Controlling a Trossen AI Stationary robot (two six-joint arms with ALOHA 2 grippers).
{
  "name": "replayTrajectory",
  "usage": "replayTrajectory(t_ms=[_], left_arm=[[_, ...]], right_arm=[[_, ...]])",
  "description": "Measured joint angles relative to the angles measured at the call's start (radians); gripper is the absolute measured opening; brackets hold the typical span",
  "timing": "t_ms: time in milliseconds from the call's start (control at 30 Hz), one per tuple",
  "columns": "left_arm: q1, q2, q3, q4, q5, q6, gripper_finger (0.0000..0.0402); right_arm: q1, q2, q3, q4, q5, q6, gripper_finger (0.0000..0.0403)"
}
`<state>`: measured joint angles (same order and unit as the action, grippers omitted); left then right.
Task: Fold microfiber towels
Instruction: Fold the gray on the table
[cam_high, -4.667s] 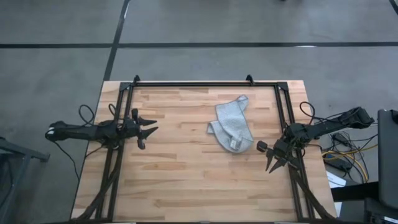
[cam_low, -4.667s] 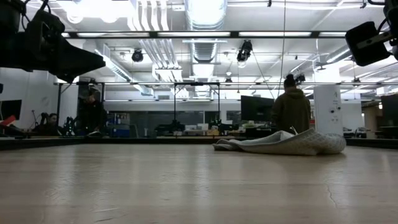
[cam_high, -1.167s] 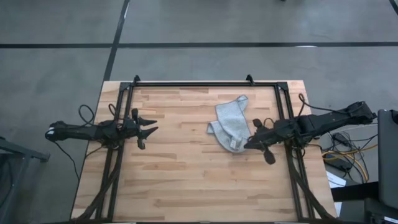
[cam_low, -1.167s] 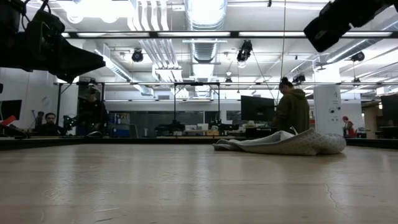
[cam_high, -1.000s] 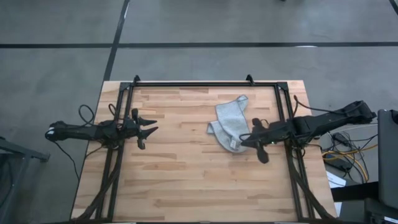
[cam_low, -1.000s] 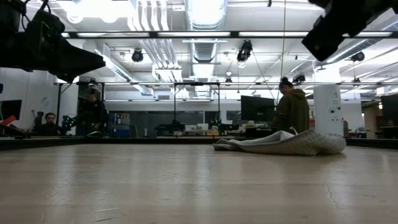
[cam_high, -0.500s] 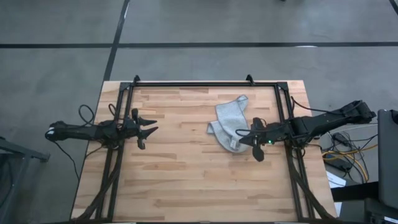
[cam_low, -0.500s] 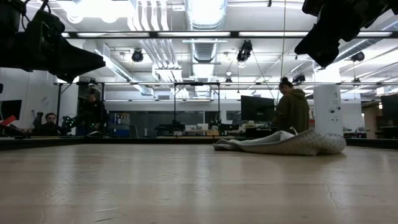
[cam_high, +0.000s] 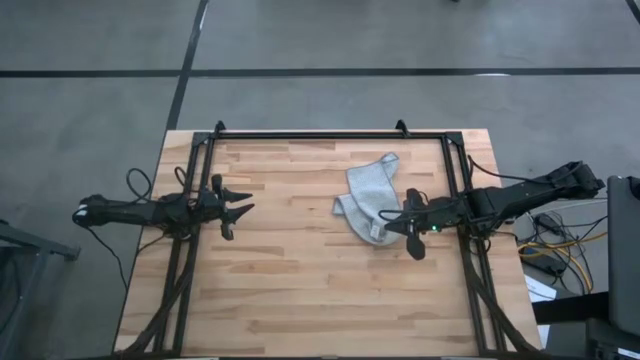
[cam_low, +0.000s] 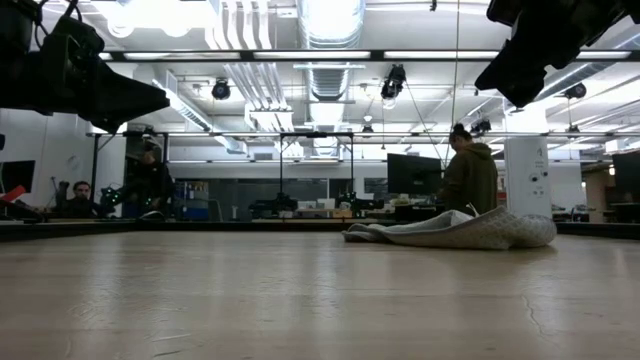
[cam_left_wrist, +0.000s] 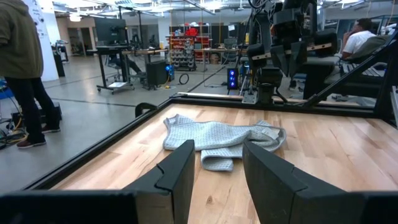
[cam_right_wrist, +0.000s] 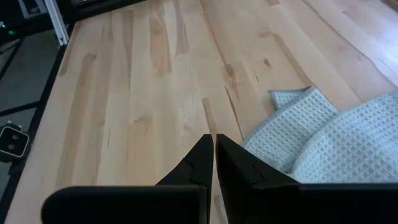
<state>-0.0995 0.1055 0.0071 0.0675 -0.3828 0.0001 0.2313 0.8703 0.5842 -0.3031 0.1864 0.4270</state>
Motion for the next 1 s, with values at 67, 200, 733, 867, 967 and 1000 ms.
replayTrajectory(t_ms=[67, 200, 733, 867, 967, 1000], left_arm=[[0.000, 0.000, 0.000, 0.000, 0.000, 0.000, 0.0140], [0.000, 0.000, 0.000, 0.000, 0.000, 0.000, 0.0140], [0.000, 0.000, 0.000, 0.000, 0.000, 0.000, 0.0140], [0.000, 0.000, 0.000, 0.000, 0.000, 0.000, 0.0140], [0.000, 0.000, 0.000, 0.000, 0.000, 0.000, 0.0140], [0.000, 0.000, 0.000, 0.000, 0.000, 0.000, 0.0140]], right_arm=[[0.000, 0.000, 0.000, 0.001, 0.000, -0.004, 0.0018], [0.000, -0.002, 0.000, -0.004, -0.002, -0.037, 0.0018], [0.000, -0.005, -0.001, -0.022, -0.009, -0.113, 0.0018], [0.000, -0.005, -0.001, -0.024, 0.011, -0.109, 0.0018], [-0.001, -0.005, -0.001, -0.078, 0.056, -0.049, 0.0018], [-0.001, -0.005, -0.001, -0.098, 0.071, -0.018, 0.0018]])
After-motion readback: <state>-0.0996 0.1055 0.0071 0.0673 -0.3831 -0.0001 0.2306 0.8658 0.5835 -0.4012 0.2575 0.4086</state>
